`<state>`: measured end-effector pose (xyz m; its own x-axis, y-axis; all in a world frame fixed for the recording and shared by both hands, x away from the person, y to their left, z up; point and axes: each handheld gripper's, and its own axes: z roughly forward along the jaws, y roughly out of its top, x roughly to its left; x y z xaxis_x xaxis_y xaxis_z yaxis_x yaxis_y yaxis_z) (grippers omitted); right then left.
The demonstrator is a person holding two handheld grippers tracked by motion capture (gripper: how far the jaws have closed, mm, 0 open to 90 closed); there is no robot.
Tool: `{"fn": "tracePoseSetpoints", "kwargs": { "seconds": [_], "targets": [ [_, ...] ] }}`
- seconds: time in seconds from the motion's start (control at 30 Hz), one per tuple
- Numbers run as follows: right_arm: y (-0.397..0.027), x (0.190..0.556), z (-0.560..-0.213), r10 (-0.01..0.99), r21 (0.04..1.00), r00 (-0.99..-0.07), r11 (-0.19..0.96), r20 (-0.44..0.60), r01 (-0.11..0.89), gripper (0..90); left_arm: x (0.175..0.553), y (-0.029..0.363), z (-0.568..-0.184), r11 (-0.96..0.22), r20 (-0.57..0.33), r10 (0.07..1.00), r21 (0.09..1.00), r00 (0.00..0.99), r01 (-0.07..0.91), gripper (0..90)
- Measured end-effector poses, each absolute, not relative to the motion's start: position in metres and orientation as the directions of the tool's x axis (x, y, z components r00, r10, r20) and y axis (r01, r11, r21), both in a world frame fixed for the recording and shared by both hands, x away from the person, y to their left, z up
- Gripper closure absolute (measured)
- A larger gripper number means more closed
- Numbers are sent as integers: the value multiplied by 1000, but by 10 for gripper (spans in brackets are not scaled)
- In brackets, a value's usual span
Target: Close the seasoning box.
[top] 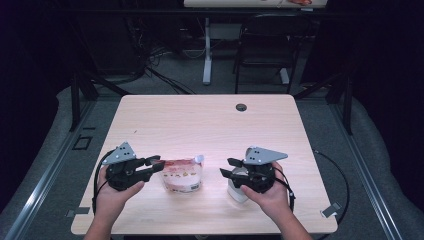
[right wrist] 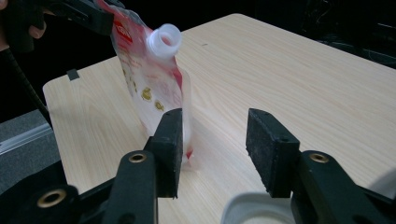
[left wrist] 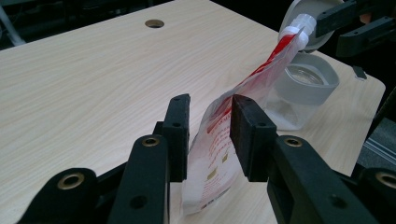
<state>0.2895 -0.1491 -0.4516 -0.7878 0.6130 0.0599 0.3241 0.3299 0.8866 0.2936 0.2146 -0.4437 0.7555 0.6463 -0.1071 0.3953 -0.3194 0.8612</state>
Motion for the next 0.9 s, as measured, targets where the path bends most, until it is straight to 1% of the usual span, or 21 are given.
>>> {"fn": "tracePoseSetpoints", "kwargs": {
  "seconds": [0.1, 0.3, 0.47, 0.6, 0.9],
  "targets": [
    [-141, 293, -450, 606, 888, -793, 328, 64, 322, 526, 294, 215, -444, -315, -115, 643, 861, 757, 399, 687],
    [-127, 299, -450, 582, 887, -811, 342, 60, 311, 527, 294, 216, -444, -315, -117, 642, 861, 758, 400, 697],
    [-119, 303, -452, 569, 889, -819, 333, 77, 315, 526, 294, 216, -444, -312, -120, 642, 862, 757, 401, 697],
    [-112, 307, -453, 562, 890, -823, 327, 86, 317, 494, 295, 216, -444, -313, -120, 640, 861, 759, 401, 700],
    [-100, 312, -455, 550, 890, -830, 329, 91, 316, 497, 295, 216, -444, -310, -124, 638, 862, 760, 401, 703]
  ]
}}
